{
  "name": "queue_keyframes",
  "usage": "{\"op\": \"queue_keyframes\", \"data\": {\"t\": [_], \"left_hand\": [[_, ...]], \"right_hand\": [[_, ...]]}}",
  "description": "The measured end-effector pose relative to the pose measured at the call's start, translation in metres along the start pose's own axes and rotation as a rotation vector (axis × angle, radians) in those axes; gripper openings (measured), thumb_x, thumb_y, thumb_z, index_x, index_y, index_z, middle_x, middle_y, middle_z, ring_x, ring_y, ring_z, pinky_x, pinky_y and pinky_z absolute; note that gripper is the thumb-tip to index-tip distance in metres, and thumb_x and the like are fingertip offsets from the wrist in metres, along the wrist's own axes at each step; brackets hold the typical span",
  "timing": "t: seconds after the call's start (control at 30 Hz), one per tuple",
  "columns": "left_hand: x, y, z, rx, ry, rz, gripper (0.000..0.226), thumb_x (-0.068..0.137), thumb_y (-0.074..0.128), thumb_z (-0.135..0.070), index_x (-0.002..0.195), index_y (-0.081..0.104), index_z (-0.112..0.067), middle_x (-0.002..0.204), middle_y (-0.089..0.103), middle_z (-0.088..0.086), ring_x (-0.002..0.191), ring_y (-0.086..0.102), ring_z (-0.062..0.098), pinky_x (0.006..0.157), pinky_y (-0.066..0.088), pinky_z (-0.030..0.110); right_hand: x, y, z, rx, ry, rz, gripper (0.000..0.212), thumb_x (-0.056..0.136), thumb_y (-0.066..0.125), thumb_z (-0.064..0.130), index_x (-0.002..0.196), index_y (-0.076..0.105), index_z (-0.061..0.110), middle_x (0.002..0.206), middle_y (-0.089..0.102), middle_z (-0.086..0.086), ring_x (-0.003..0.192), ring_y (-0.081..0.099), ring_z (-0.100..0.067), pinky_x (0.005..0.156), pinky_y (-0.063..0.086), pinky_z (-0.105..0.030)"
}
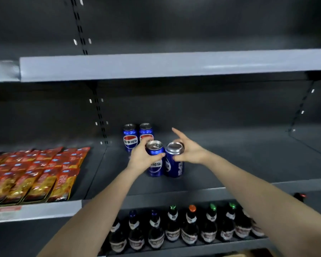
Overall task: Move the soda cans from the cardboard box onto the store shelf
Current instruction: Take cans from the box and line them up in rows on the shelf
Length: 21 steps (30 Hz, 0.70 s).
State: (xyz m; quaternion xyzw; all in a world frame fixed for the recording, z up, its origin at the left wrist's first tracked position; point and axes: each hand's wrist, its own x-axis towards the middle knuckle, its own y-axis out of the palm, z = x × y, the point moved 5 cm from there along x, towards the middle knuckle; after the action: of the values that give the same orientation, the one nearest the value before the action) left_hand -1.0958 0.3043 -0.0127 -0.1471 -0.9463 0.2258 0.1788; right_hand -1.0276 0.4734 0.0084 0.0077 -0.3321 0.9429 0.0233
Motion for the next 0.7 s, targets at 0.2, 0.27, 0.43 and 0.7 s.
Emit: {"op": "queue_keyframes", "data": {"t": [0.2,0.27,0.43,0.7], "left_hand": [[0.001,0.011,0.024,-0.085,-0.031,0.075,0.093,0.065,0.087,-0.021,0.140,0.033,-0.022,0.121,0.054,-0.012,0.111,0.053,0.005,0.095,0.039,0.020],[-0.006,0.017,0.039,-0.004,-0.083,0.160,0.099,0.065,0.087,-0.022,0.144,0.028,-0.017,0.129,0.055,-0.005,0.118,0.052,0.011,0.100,0.040,0.025],[-0.017,0.017,0.061,0.154,-0.139,0.165,0.076,0.070,0.084,-0.028,0.133,0.047,-0.008,0.132,0.058,0.006,0.124,0.053,0.022,0.103,0.041,0.031],[-0.017,0.024,0.062,0.189,-0.138,0.102,0.081,0.068,0.083,-0.036,0.134,0.046,-0.008,0.131,0.059,0.004,0.123,0.054,0.022,0.099,0.043,0.030]], "right_hand": [[-0.001,0.015,-0.030,0.065,0.072,0.003,0.115,0.074,0.076,0.002,0.151,-0.003,0.034,0.131,0.047,0.010,0.112,0.057,-0.010,0.094,0.043,-0.017],[-0.009,0.026,-0.043,0.113,0.095,-0.055,0.120,0.068,0.084,0.008,0.152,0.000,0.027,0.132,0.046,0.011,0.119,0.049,-0.005,0.098,0.039,-0.013],[-0.015,0.043,-0.060,-0.093,0.148,-0.204,0.111,0.053,0.091,0.040,0.144,0.030,0.022,0.140,0.048,0.002,0.130,0.045,-0.017,0.109,0.037,-0.034],[-0.006,0.054,-0.064,-0.126,0.216,-0.273,0.089,0.061,0.087,0.040,0.133,0.040,0.015,0.128,0.057,0.000,0.120,0.053,-0.021,0.095,0.043,-0.028]]}}
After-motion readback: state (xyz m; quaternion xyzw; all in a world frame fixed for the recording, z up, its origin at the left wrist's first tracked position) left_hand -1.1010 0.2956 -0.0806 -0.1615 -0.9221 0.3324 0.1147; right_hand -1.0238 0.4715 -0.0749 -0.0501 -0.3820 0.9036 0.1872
